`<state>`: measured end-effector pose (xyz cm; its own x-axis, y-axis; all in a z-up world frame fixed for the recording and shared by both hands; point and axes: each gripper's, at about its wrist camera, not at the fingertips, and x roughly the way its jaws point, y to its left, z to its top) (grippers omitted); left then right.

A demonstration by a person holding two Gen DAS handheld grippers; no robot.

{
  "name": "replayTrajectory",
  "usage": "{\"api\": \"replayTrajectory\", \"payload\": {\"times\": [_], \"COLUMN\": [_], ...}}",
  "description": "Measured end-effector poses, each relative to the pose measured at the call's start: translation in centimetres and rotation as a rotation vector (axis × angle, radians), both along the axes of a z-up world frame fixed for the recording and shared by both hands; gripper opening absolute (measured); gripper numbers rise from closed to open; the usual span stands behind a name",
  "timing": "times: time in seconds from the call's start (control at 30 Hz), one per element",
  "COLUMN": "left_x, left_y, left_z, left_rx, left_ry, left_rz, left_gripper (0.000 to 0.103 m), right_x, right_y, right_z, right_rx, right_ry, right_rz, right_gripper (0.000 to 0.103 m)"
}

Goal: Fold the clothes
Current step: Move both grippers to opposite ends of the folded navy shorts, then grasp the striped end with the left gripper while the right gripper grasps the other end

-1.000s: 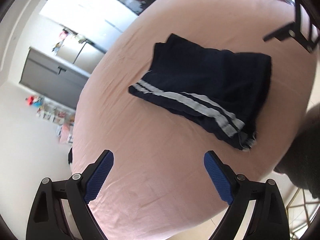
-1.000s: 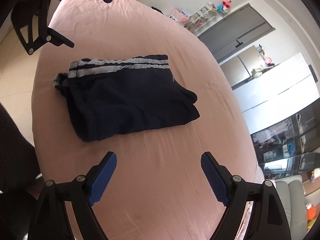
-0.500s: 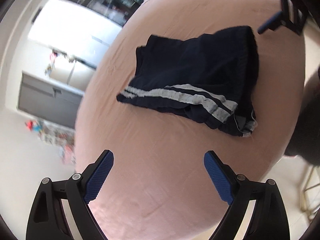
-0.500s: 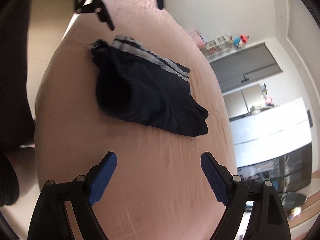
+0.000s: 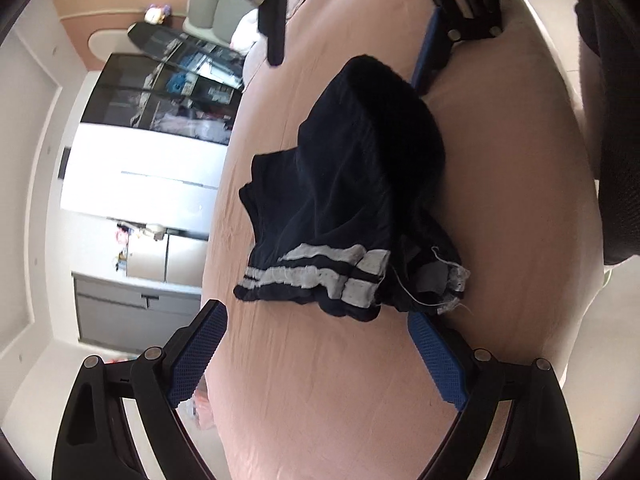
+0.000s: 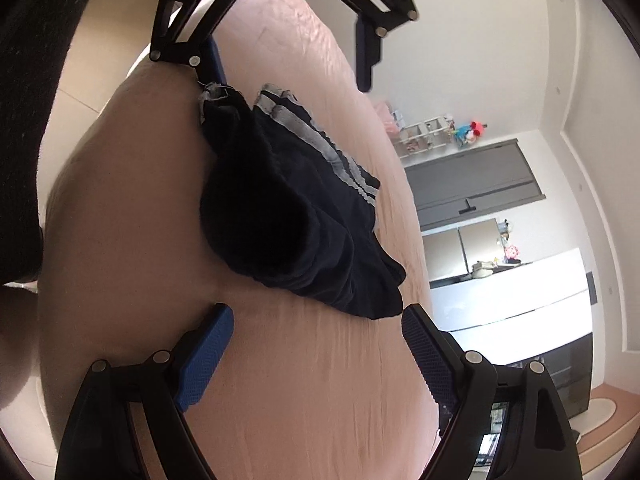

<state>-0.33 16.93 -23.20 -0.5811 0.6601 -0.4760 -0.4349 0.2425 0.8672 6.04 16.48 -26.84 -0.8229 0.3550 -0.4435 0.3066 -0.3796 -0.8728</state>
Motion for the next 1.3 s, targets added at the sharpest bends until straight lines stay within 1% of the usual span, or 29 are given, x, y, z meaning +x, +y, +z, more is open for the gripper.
{"api": "replayTrajectory", "payload": {"times": [0.07,0.13,0.17,0.2,0.27,0.37,0.43,0.5,0.53,0.57,0.63,0.7,0.77,0.83,0.9,0.97,1.0,1.07,1.1,1.13,1.17,1.2,1.23,1.27,1.3], "left_x": [0.2,0.5,0.6,0.6,0.7,1.4,2.2,2.9,3.0,3.0,2.7,2.6,2.6,2.7,2.9,2.8,2.9,2.9,2.9,2.9,2.9,2.9,3.2,3.4,3.4], "left_y": [0.0,0.0,0.0,0.0,0.0,-1.3,-2.8,-3.8,-3.8,-3.6,-2.7,-2.1,-1.8,-1.9,-2.2,-2.5,-2.6,-2.6,-2.7,-2.7,-2.8,-2.9,-2.9,-2.9,-2.9], "left_z": [0.0,0.0,0.1,0.2,0.4,0.3,-0.2,-0.7,-0.8,-0.8,-0.6,-0.1,0.1,0.1,0.0,-0.1,-0.1,-0.1,-0.5,-1.1,-1.8,-2.4,-2.6,-2.7,-2.7], "left_rx": [0.0,0.006,0.01,0.012,0.004,-0.02,-0.036,-0.028,-0.023,-0.017,-0.012,-0.025,-0.045,-0.059,-0.068,-0.059,-0.054,-0.016,0.003,-0.021,-0.044,-0.067,-0.078,-0.095,-0.103], "left_ry": [0.004,0.012,0.016,0.016,0.015,0.039,0.094,0.15,0.154,0.138,0.081,0.034,0.028,0.037,0.052,0.076,0.097,0.181,0.247,0.281,0.315,0.347,0.363,0.376,0.378], "left_rz": [-0.02,-0.032,-0.037,-0.044,-0.066,-0.117,-0.196,-0.255,-0.258,-0.247,-0.206,-0.195,-0.213,-0.231,-0.246,-0.251,-0.253,-0.264,-0.275,-0.292,-0.31,-0.326,-0.34,-0.347,-0.346], "left_gripper": [0.093,0.097,0.101,0.103,0.103,0.103,0.103,0.103,0.103,0.103,0.103,0.103,0.103,0.103,0.103,0.103,0.103,0.103,0.103,0.103,0.103,0.102,0.102,0.102,0.102], "right_x": [-0.3,-0.8,-1.2,-1.6,-2.3,-2.4,-2.3,-2.3,-2.3,-2.4,-2.5,-2.5,-3.2,-3.6,-3.6,-3.4,-3.2,-3.0,-2.9,-2.8,-2.7,-2.6,-2.6,-2.7,-2.6], "right_y": [-0.3,-0.7,-0.8,-0.9,-1.0,-1.0,-0.9,-0.8,-0.8,-0.8,-0.8,-0.6,-0.1,0.0,-0.1,-0.3,-0.5,-0.9,-1.1,-1.3,-1.5,-1.7,-1.6,-1.4,-1.3], "right_z": [-0.1,-0.5,-0.6,-0.6,-0.7,-0.7,-0.8,-1.0,-1.0,-1.1,-1.2,-1.1,-0.8,-0.7,-0.7,-0.9,-1.0,-1.5,-1.7,-2.0,-2.3,-2.5,-2.7,-2.7,-2.9], "right_rx": [0.025,0.051,0.054,0.058,0.065,0.074,0.07,0.072,0.077,0.082,0.08,0.054,0.021,0.013,0.025,0.041,0.056,0.082,0.094,0.107,0.119,0.129,0.103,0.075,0.054], "right_ry": [-0.001,0.013,0.013,0.008,-0.001,-0.008,-0.008,-0.019,-0.022,-0.023,-0.016,-0.016,-0.032,-0.042,-0.04,-0.035,-0.03,-0.036,-0.047,-0.058,-0.069,-0.081,-0.098,-0.103,-0.1], "right_rz": [0.028,0.057,0.059,0.065,0.078,0.102,0.11,0.116,0.118,0.12,0.117,0.114,0.101,0.099,0.104,0.11,0.112,0.119,0.123,0.128,0.132,0.136,0.119,0.107,0.1], "right_gripper": [0.086,0.086,0.086,0.086,0.086,0.086,0.085,0.081,0.08,0.079,0.08,0.08,0.079,0.079,0.079,0.079,0.079,0.079,0.076,0.066,0.058,0.04,0.034,0.03,0.023]}}
